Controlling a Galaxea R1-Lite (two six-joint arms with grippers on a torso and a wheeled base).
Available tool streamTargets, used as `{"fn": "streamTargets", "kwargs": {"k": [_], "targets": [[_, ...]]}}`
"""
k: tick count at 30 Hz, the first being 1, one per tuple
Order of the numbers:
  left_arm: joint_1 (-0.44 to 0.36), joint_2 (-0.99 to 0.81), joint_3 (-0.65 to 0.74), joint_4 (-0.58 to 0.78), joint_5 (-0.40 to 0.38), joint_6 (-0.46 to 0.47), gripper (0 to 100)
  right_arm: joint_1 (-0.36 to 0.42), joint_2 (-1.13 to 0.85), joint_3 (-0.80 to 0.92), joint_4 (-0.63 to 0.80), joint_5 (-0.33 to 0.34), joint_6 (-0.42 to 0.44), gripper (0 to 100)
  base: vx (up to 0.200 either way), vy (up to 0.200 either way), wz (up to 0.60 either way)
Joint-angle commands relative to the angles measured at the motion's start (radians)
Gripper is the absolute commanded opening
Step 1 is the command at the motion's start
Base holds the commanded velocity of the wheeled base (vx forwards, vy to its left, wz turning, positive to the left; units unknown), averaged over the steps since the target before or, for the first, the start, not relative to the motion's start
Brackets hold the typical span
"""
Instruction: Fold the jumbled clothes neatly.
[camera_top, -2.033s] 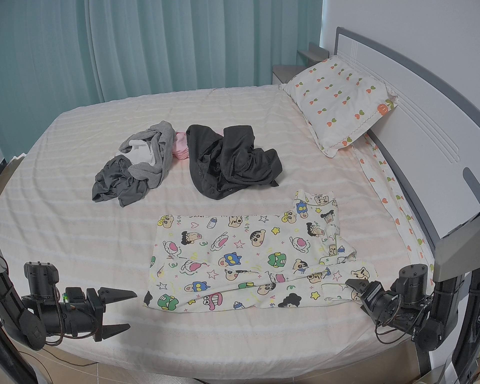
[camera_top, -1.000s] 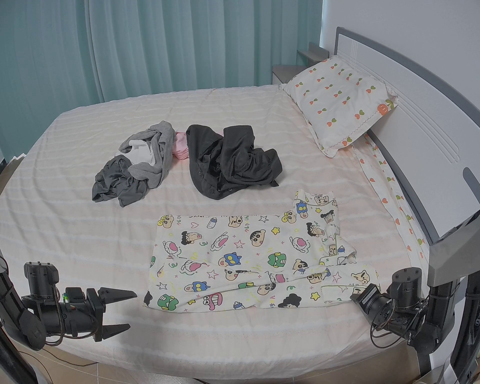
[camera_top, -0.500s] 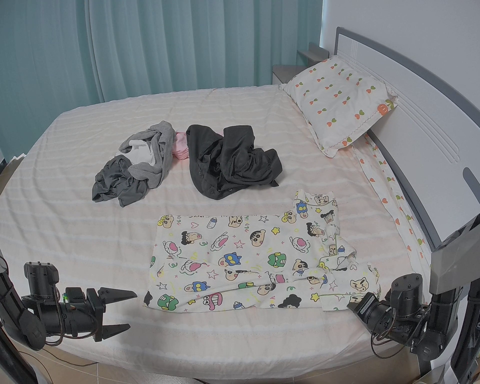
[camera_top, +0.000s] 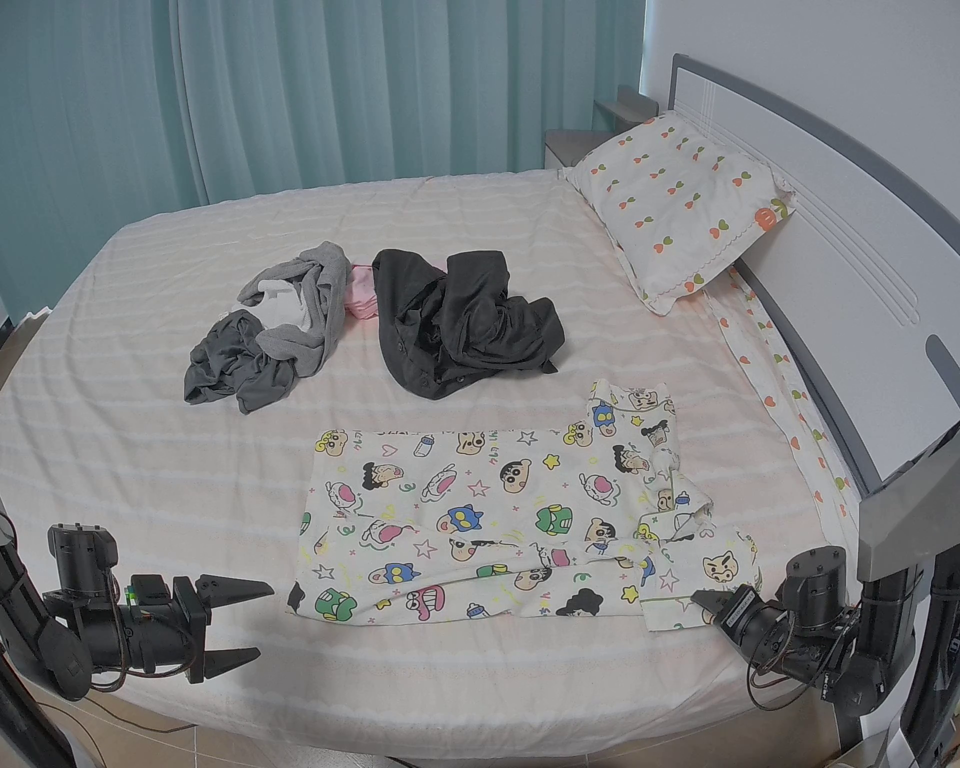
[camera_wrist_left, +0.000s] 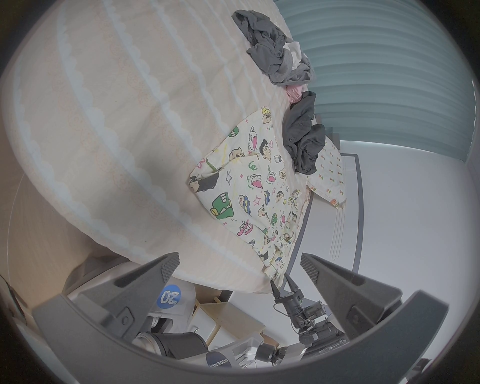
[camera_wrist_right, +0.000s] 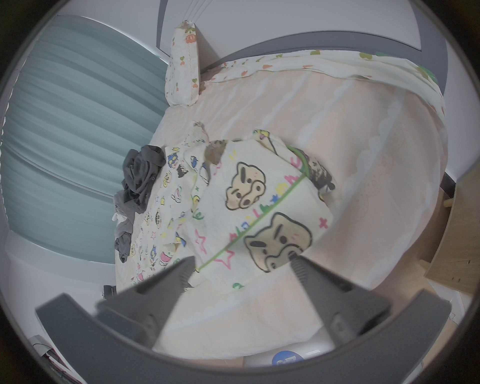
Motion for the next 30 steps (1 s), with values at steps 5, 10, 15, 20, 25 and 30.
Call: {"fn": "streamTargets", "kwargs": {"k": [5, 10, 15, 20, 25, 30], "targets": [[0.0, 0.0, 0.0, 0.0, 0.0, 0.0, 100, 0.038, -0.122, 0.018, -0.015, 0.001, -0.004, 100, 0.0, 0.0, 0.0], [0.0, 0.0, 0.0, 0.0, 0.0, 0.0, 100, 0.207, -0.202, -0.025, -0.015, 0.009, -0.067, 100, 0.0, 0.0, 0.0], [0.0, 0.0, 0.0, 0.0, 0.0, 0.0, 100, 0.209, -0.173, -0.081, -0.015, 0.01, -0.214, 100, 0.0, 0.0, 0.0], [0.0, 0.0, -0.002, 0.0, 0.0, 0.0, 100, 0.201, -0.179, -0.085, -0.015, 0.007, -0.285, 100, 0.0, 0.0, 0.0], [0.0, 0.0, -0.002, 0.0, 0.0, 0.0, 100, 0.212, -0.139, -0.125, -0.013, 0.035, -0.288, 100, 0.0, 0.0, 0.0], [0.0, 0.0, -0.002, 0.0, 0.0, 0.0, 100, 0.2, -0.049, -0.265, -0.001, 0.113, -0.342, 100, 0.0, 0.0, 0.0]]}}
